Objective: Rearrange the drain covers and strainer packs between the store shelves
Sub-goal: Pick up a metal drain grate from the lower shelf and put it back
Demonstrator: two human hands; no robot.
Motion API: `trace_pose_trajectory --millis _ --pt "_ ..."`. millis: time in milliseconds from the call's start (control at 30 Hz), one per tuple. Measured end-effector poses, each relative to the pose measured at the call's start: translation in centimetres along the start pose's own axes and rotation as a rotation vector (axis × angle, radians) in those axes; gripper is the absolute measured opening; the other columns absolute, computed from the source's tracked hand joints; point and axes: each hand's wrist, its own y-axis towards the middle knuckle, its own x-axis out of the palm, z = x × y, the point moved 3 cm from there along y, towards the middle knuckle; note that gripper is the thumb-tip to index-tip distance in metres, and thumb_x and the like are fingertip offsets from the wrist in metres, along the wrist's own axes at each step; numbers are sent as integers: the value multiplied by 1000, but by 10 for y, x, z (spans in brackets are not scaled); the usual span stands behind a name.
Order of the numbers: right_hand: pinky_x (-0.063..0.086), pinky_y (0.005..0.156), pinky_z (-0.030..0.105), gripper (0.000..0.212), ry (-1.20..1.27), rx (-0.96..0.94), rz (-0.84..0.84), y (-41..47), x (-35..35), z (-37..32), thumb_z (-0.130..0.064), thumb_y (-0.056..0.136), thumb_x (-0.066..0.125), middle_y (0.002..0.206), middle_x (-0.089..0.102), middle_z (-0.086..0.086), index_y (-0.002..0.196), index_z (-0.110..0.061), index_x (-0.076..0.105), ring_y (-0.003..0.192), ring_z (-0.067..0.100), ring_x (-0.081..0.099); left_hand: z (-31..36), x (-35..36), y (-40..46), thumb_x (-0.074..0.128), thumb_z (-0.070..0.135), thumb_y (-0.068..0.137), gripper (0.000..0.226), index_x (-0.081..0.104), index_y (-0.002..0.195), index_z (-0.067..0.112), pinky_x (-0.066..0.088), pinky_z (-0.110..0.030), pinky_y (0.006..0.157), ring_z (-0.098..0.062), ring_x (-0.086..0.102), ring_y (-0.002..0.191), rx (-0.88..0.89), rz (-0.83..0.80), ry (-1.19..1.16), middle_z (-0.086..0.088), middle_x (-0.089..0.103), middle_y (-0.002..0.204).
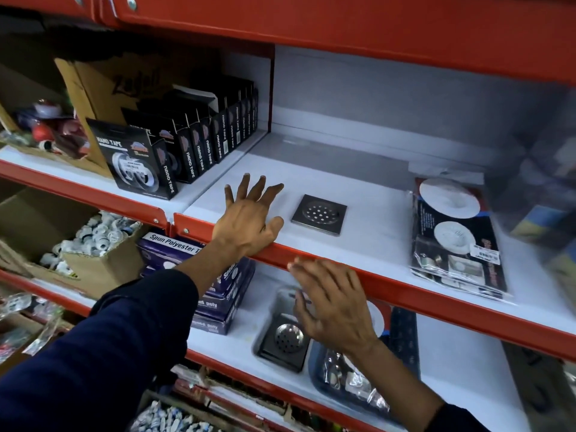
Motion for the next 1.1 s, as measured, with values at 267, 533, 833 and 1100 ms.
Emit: trace_pose_trajectory --millis 267,533,833,1100 --pt "18 123 49 73 -38 465 -419 85 -9 69 -56 81 56 150 48 2 144 -21 43 140 25 38 0 1 1 20 56 77 81 10 155 35 -1 -67 121 -34 -6 155 -7 -3 9 -12 11 167" --pt "30 116 44 90 83 481 -810 105 24 119 -69 80 56 152 43 6 151 -19 32 136 29 40 -3 3 2 22 55 78 80 10 155 36 -3 -66 121 -33 -8 155 2 12 -1 -11 10 167" --pt "38 107 41 103 -62 368 -431 100 -20 92 -81 62 54 142 48 0 145 -24 36 125 22 44 1 -1 1 21 55 76 83 13 155 33 0 -66 122 -34 -5 155 -11 4 16 -11 12 167" --pt "32 113 35 102 -33 199 -212 46 -60 35 -75 67 64 138 52 6 144 -10 43 125 23 48 4 -6 -2 32 51 84 75 18 155 31 4 -69 120 -37 0 154 5 6 1 -14 16 166"
